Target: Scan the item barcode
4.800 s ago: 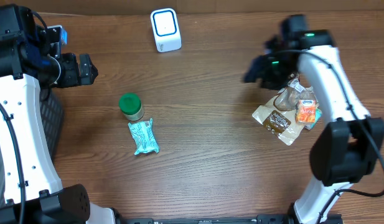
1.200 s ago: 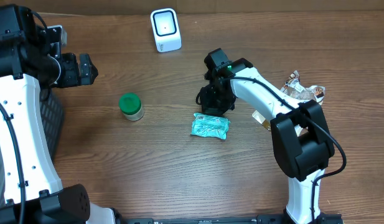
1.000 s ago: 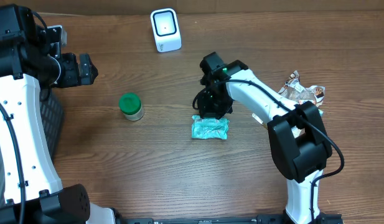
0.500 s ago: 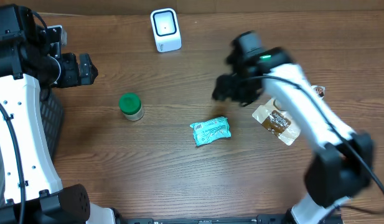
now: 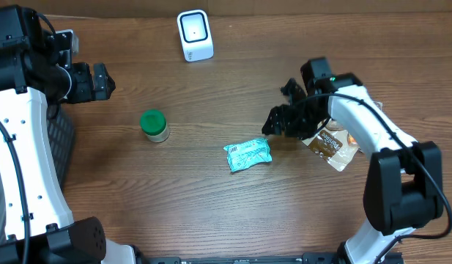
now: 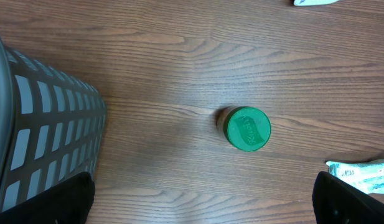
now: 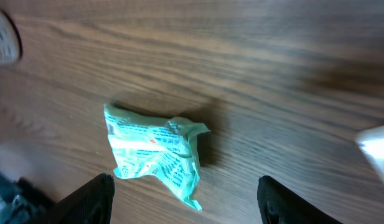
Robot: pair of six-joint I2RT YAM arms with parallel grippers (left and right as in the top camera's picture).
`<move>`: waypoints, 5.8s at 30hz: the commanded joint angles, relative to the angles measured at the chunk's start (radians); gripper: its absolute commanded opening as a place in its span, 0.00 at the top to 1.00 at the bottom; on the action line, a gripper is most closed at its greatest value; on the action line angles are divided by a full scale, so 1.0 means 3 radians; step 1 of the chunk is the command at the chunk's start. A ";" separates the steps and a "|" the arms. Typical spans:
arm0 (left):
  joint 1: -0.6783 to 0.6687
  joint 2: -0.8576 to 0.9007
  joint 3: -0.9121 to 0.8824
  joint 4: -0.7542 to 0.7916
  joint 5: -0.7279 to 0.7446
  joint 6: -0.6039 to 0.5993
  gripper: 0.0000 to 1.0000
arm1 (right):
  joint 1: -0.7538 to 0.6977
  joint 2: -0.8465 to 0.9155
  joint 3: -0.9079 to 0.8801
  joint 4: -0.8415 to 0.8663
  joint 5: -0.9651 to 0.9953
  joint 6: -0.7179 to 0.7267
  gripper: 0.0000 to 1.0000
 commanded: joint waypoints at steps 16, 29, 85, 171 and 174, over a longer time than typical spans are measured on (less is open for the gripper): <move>-0.0015 0.0017 0.0001 0.0013 -0.0006 0.0066 0.00 | 0.0004 0.0253 -0.0409 0.0361 -0.0501 -0.0031 0.29; -0.0015 0.0017 0.0001 0.0013 -0.0006 0.0066 0.00 | 0.0083 0.0253 -0.0603 0.0649 -0.0572 0.0027 0.29; -0.0015 0.0017 0.0000 0.0013 -0.0006 0.0066 0.00 | -0.0032 -0.1965 -0.0188 0.0676 -0.1231 0.0823 0.96; -0.0015 0.0017 0.0000 0.0013 -0.0006 0.0066 0.01 | 0.0738 0.0145 0.3028 -0.0538 0.1948 0.0417 0.96; -0.0015 0.0017 0.0000 0.0013 -0.0006 0.0066 0.00 | 0.0907 0.0476 0.3154 -0.0104 0.2711 0.0154 0.96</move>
